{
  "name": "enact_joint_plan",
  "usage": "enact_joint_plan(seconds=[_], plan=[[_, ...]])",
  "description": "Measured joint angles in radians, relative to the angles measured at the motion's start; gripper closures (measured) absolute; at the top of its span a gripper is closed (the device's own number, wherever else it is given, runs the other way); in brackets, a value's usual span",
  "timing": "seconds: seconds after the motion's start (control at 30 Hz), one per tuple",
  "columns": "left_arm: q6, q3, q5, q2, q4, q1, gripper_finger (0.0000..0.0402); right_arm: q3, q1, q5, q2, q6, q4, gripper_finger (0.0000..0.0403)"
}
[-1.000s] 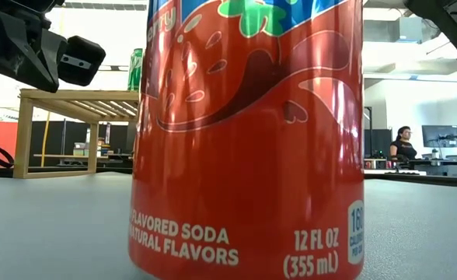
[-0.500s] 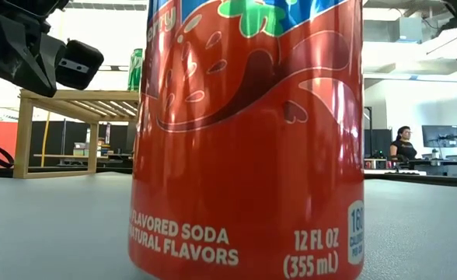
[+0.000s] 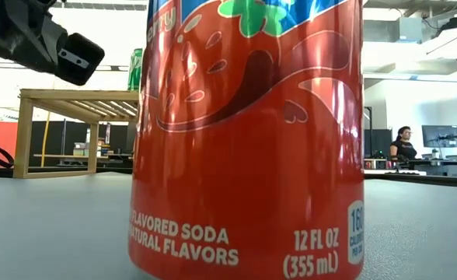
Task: Place canned beverage on shelf
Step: Put the red soda can on the shelf aligned with the other red soda cans
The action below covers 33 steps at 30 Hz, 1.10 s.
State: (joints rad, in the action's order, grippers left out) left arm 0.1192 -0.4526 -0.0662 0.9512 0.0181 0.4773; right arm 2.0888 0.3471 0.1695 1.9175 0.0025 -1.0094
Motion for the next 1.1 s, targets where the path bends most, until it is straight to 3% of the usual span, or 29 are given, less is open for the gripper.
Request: enact_joint_plan(seconds=[0.27,0.43,0.53,1.1], plan=[[0.000,0.000,-0.002,0.000,-0.071,0.000,0.0401,-0.172,0.237,0.011,0.000,0.154,0.256,0.0133],[0.000,0.000,-0.003,0.000,-0.087,0.000,0.0401,-0.304,0.326,0.066,0.002,0.182,0.493,0.0133],[0.001,0.000,-0.003,0.000,-0.088,0.000,0.0401,-0.357,0.343,0.109,0.002,0.193,0.603,0.0133],[-0.074,0.000,-0.005,0.000,-0.085,0.000,0.0401,-0.505,0.307,0.136,0.015,0.376,0.660,0.0133]])
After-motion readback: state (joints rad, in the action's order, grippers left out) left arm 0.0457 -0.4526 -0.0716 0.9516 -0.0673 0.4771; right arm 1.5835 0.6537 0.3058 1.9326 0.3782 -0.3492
